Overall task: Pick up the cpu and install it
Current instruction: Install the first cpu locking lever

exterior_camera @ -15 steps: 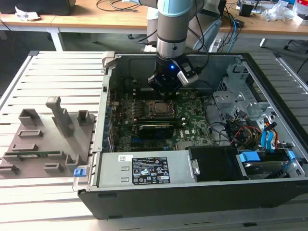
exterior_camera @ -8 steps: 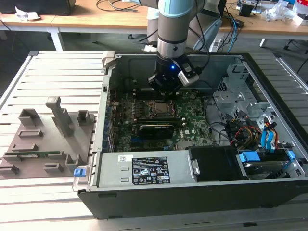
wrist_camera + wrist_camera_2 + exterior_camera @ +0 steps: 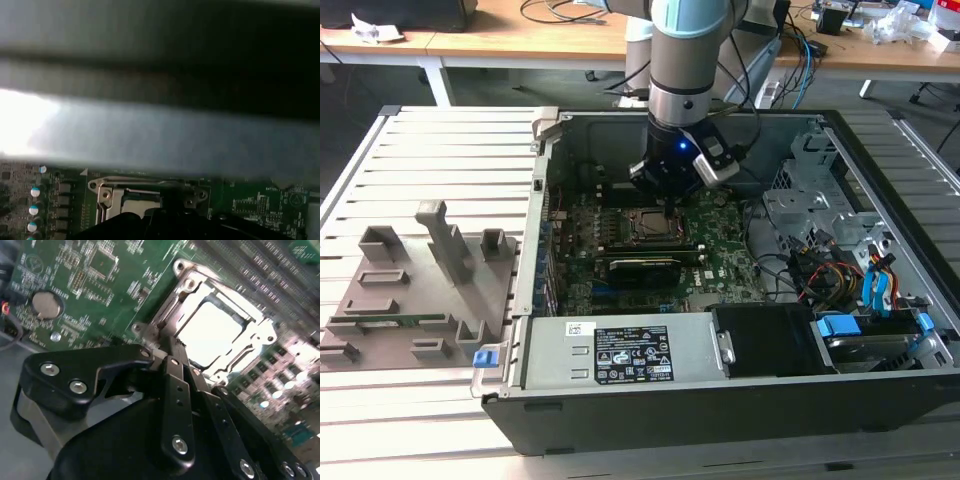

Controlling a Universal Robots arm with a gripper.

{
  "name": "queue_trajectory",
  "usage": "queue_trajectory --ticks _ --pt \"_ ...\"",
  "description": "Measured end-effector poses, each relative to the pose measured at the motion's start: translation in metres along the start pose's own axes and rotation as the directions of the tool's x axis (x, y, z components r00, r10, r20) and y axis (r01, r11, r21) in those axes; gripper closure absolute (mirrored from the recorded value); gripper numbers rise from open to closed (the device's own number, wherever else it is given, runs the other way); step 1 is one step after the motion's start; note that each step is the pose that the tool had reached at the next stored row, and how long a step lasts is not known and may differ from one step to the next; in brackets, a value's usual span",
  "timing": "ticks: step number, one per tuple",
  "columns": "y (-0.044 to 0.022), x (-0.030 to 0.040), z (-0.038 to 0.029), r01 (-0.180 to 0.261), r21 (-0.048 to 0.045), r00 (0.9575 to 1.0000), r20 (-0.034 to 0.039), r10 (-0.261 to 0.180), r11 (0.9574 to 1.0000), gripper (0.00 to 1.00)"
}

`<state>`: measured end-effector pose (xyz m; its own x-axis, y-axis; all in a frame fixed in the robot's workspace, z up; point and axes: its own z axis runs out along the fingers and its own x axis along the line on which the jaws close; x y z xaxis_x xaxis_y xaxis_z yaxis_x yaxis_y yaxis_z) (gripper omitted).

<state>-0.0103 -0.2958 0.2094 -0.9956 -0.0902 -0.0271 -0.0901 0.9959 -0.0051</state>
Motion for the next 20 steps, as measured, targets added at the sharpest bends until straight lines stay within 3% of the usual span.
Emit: queue_trajectory --ticks 2,3,5,8,9,20 --pt "-0.0073 0.0007 0.0000 0.000 0.0144 1.0000 -0.0012 0.000 0.9999 0.89" --pt "-0.0117 0.0010 0.0001 0.001 0.0355 1.0000 -0.0031 -0.001 0.9994 0.89" --pt "-0.0153 0.0013 -0.0022 0.003 0.1059 0.9999 -0.0098 -0.002 0.9944 0.89" --pt "-0.0154 0.0005 -0.0320 0.003 0.1057 1.0000 -0.0097 -0.002 0.9944 0.89" --pt "-0.0154 0.0004 -0.0372 0.003 0.1058 0.9999 -0.0097 -0.002 0.9944 0.89" --pt "-0.0154 0.0003 -0.0392 0.003 0.1058 0.9999 -0.0097 -0.002 0.9944 0.89"
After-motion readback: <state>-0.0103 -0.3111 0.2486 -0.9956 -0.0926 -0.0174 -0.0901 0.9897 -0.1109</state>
